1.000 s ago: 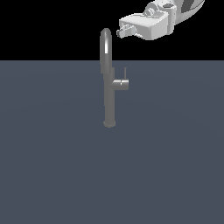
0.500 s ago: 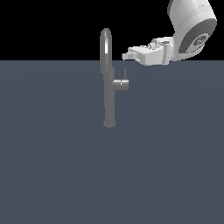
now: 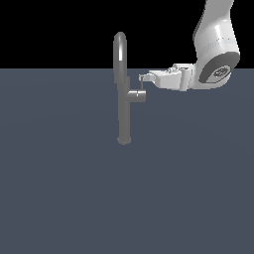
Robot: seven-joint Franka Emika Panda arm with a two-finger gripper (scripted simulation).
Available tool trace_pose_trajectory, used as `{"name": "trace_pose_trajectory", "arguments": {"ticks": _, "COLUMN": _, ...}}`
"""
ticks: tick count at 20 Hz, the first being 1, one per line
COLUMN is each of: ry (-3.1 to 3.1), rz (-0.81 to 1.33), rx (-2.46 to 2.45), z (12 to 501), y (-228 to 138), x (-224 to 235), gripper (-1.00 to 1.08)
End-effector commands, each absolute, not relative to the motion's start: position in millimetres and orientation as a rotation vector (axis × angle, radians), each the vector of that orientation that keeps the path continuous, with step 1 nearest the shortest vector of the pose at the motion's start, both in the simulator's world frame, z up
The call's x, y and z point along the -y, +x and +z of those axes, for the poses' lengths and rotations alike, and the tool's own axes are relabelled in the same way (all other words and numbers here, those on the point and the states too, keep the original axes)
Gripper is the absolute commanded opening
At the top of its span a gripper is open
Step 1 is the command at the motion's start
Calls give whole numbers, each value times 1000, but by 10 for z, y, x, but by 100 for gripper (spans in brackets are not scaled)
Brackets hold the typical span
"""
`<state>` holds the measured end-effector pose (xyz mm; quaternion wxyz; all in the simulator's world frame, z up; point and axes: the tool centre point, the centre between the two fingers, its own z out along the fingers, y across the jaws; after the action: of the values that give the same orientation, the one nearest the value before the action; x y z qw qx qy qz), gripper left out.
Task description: Turn on the faucet by rotating a designated handle.
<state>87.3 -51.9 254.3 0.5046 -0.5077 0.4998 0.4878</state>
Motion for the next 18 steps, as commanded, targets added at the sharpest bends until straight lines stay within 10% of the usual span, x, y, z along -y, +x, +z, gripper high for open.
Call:
{"name": "trace_pose_trajectory", "arguments": {"ticks": 1, "ry": -1201, "rz": 1182, "rx": -1212, "z": 2503, "y": 885, "x": 519, "gripper": -100}}
{"name": "trace_pose_trajectory", "arguments": {"ticks": 18, "ry": -1196, "rz": 1183, "rx": -1213, "z": 2604, "y": 620, "x": 506, "gripper": -100}}
